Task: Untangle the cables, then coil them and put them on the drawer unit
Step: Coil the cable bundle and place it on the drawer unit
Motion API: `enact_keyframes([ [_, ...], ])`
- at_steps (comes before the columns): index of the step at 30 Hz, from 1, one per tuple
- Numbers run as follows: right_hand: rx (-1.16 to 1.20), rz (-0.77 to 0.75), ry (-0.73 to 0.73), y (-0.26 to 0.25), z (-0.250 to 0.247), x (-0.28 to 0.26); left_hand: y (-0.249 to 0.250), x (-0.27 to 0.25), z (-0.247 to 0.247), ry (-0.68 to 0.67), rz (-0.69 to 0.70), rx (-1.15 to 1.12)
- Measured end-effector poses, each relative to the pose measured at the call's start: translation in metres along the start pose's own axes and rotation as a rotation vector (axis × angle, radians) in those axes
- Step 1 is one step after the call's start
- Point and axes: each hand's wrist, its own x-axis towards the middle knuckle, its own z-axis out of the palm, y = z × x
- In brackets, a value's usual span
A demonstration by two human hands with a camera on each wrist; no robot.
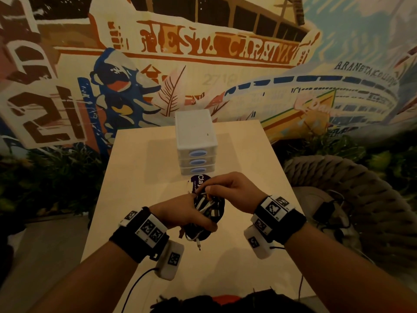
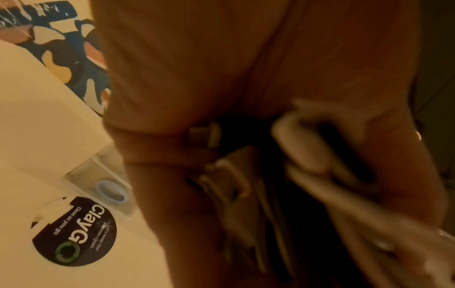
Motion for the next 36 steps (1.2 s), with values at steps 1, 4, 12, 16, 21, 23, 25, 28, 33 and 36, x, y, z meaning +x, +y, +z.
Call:
enact_keyframes([
  [1, 0.008, 0.010, -0.001, 0.001, 0.001, 0.001, 0.000, 0.001, 0.001, 0.004, 0.001, -0.017],
  [4, 0.101, -0.003, 0.002, 0.006, 0.004, 0.002, -0.001, 0.003, 0.002, 0.077, -0.006, -0.068],
  [12, -0.472, -0.241, 0.109, -0.001, 0.010, -0.001, 0.001, 0.007, 0.008, 0.230, 0.048, -0.213],
  [16, -0.578, -0.228, 0.001, -0.009, 0.010, 0.004, 0.004, 0.010, 0.010, 0.275, 0.080, -0.238],
  [21, -0.378, -0.097, -0.036, -0.006, 0.004, 0.009, -0.001, 0.016, 0.012, 0.306, 0.048, -0.227],
  [23, -0.269, -0.077, -0.024, 0.000, 0.002, 0.010, -0.002, 0.018, 0.012, 0.319, 0.051, -0.227],
  [25, -0.206, -0.048, -0.038, 0.006, -0.003, 0.011, -0.003, 0.020, 0.014, 0.338, 0.048, -0.225],
  [28, -0.166, -0.018, -0.065, 0.010, -0.013, 0.014, -0.003, 0.023, 0.019, 0.350, 0.043, -0.267],
  [33, -0.261, -0.074, -0.049, 0.012, -0.022, 0.016, 0.003, 0.034, 0.024, 0.413, 0.072, -0.362],
  [36, -0.095, -0.029, 0.078, 0.019, -0.026, 0.012, 0.010, 0.040, 0.020, 0.448, 0.087, -0.523],
])
